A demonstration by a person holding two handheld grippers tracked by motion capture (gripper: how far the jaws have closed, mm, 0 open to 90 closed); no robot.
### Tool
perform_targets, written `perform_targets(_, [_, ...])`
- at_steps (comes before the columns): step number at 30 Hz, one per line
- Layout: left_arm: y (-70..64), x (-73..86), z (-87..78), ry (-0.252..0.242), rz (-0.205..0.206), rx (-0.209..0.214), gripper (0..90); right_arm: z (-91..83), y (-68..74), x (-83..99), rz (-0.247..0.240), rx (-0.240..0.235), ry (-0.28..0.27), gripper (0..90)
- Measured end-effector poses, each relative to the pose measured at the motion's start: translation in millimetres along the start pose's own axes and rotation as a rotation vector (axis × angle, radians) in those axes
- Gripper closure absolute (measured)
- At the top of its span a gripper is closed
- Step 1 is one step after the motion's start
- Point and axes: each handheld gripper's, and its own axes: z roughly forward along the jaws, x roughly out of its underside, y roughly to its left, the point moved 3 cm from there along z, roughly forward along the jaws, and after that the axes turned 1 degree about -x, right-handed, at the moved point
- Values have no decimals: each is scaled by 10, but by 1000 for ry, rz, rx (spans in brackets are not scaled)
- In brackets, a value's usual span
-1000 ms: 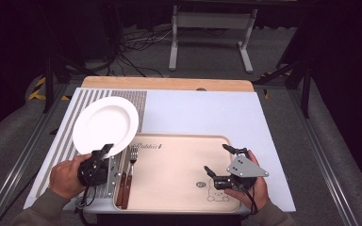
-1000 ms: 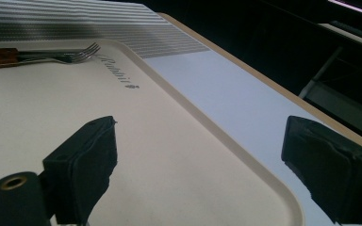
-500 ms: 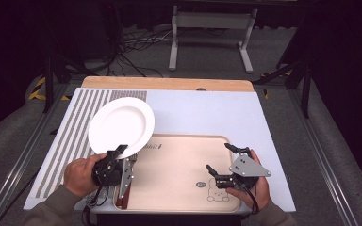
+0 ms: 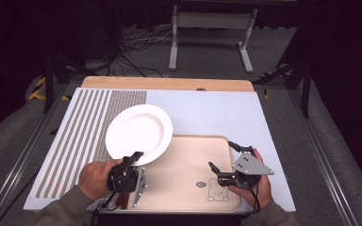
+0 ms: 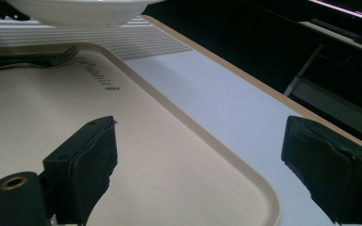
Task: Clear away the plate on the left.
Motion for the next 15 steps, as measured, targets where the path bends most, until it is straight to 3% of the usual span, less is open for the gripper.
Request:
perform_targets(3, [-31, -92, 20, -22, 35, 12, 821, -15, -19, -3, 3, 11, -5, 124])
perform_targets(11, [-164, -272, 72, -57, 59, 57, 821, -52, -77, -11, 20, 51, -15, 124])
perform_targets(12, [-187, -311, 93, -79, 85, 62, 821, -59, -90, -11, 22, 58, -15, 124])
perform_targets(15, [-244, -355, 95, -72, 93, 85, 821, -66, -104, -9, 29, 68, -16, 125])
